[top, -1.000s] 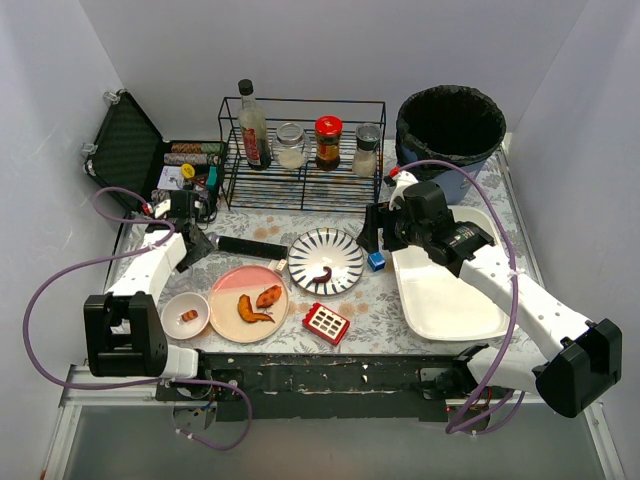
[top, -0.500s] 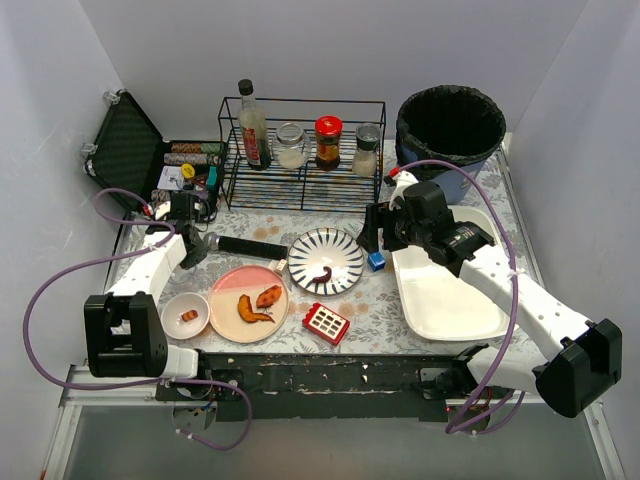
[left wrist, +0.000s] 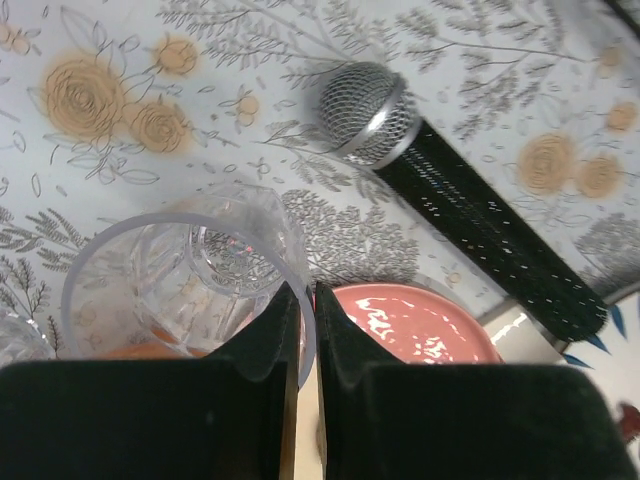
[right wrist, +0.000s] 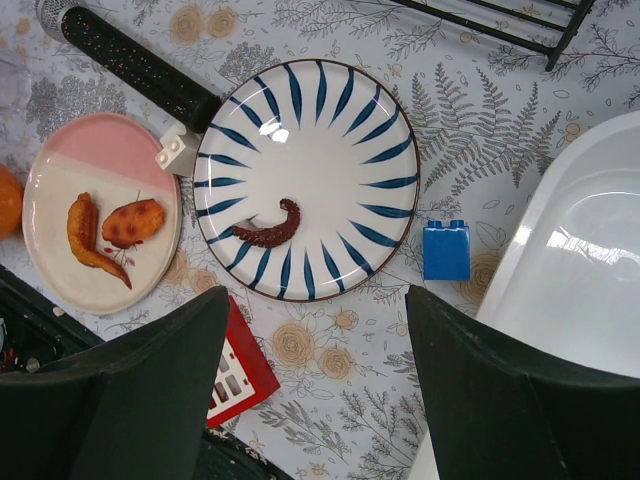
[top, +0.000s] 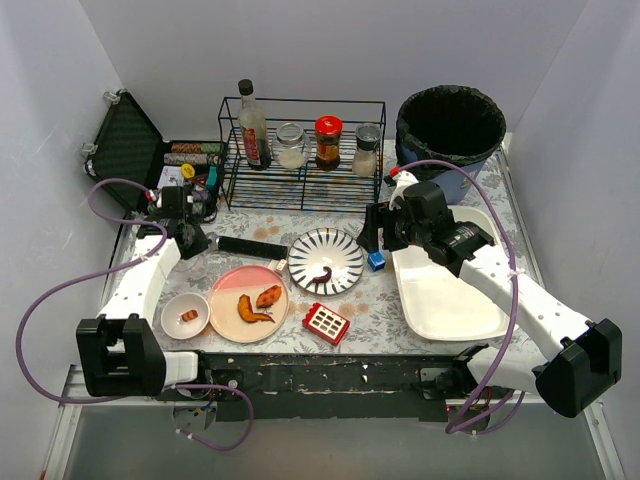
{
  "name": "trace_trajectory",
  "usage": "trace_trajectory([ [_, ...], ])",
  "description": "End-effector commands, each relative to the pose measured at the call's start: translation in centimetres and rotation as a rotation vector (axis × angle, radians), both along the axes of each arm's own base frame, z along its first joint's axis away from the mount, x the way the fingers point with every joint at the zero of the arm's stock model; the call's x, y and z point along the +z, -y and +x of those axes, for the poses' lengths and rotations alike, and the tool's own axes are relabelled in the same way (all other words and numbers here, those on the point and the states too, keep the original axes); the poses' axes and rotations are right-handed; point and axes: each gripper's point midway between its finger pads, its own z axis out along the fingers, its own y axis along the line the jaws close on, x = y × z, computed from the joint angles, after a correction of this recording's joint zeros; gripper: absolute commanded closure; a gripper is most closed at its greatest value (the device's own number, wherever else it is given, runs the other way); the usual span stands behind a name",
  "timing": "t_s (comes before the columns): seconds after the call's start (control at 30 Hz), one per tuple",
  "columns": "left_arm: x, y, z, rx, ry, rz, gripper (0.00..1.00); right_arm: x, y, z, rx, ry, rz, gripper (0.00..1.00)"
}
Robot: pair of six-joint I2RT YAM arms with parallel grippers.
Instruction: Clear the kitchen counter
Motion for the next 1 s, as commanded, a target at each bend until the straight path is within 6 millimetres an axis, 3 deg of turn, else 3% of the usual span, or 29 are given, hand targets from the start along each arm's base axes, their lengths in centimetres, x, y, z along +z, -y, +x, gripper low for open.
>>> trace_trajectory([
  [0.0, 5.2, 1.2, 1.8, -0.104, 0.151, -0.027, 1.00, 1.5, -0.4, 0.6, 0.002, 0.043, 0.018, 0.20],
  [0.37, 13.4, 2.2, 2.8, -0.140, 0.383, -0.063, 1.00, 1.1, -0.3, 0.5, -0.008, 0.031, 0.015, 0.20],
  [0.73, 16.7, 5.8, 4.1, -0.266, 0.471, -0.220, 1.00, 1.4, 0.0, 0.5, -0.022, 0.034, 0.007, 0.20],
  [0.97, 18.5, 7.1, 4.2, -0.312, 0.494, -0.279, 1.00, 4.1, -0.3, 0.7, -0.026, 0.058, 0.050, 0.20],
])
